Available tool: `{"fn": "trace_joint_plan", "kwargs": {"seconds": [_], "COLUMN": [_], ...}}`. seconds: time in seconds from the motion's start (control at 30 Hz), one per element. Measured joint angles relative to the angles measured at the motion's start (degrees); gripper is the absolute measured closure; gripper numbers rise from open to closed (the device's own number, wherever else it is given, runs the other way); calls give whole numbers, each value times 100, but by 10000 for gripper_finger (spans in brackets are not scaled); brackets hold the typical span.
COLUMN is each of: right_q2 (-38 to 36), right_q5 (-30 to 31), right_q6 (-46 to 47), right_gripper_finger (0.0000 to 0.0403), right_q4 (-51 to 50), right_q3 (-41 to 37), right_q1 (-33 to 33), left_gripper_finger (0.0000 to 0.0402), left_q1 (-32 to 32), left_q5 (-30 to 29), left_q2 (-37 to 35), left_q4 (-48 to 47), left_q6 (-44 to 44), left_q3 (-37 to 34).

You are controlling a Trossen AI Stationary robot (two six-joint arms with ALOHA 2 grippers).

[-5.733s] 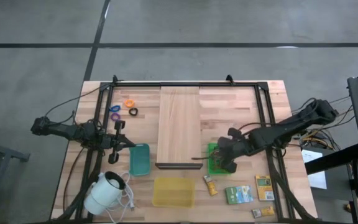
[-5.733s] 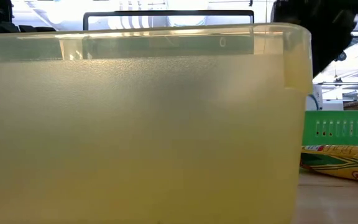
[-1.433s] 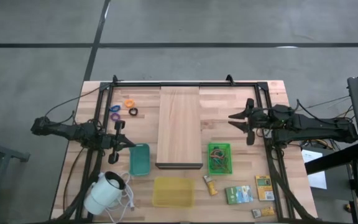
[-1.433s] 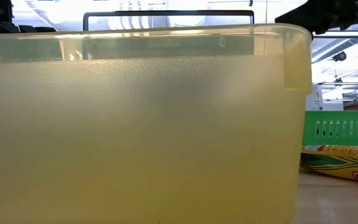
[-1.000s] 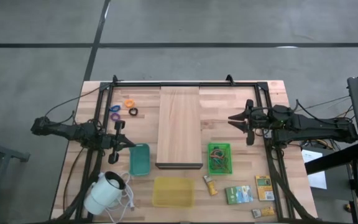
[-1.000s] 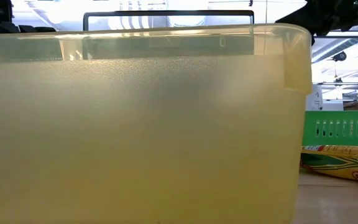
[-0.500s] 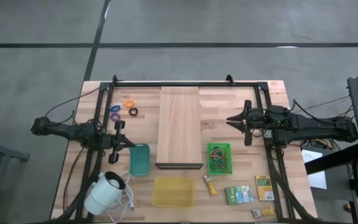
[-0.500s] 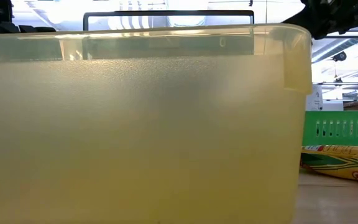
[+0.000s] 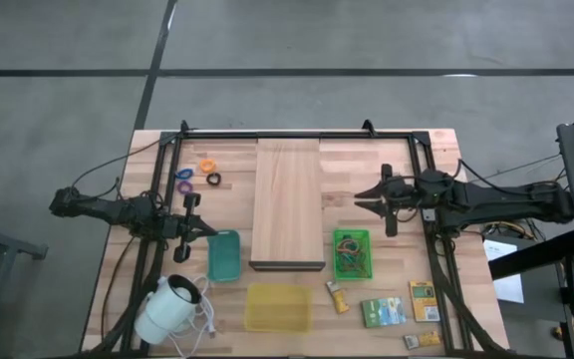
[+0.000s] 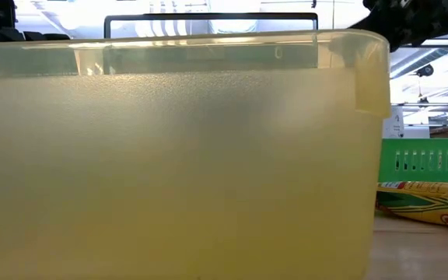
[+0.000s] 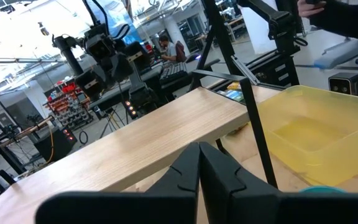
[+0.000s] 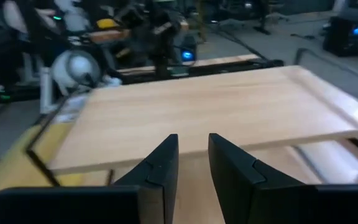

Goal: Pick & Place Office Desk Supplies
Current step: Put the top small yellow crayon box into the yellow bin

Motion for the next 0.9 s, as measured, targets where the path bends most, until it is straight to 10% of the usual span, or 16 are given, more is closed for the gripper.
{"fn": "trace_joint_plan", "kwargs": {"seconds": [0.47, 0.9], "right_q2": [976, 2823], "right_q5": [-313, 1718], "right_q6": [1023, 2304], "right_gripper_finger": [314, 312], "right_q4": [1507, 2487], "right_q3": [7, 581], "right_q1": [1294, 3250], "left_gripper_finger": [390, 390], "left_q1": [-2, -5], "left_q5": [0, 1], "left_q2": [-2, 0], "left_q4": [0, 0], "left_q6": [1, 0], "left_q3": [1, 0]}}
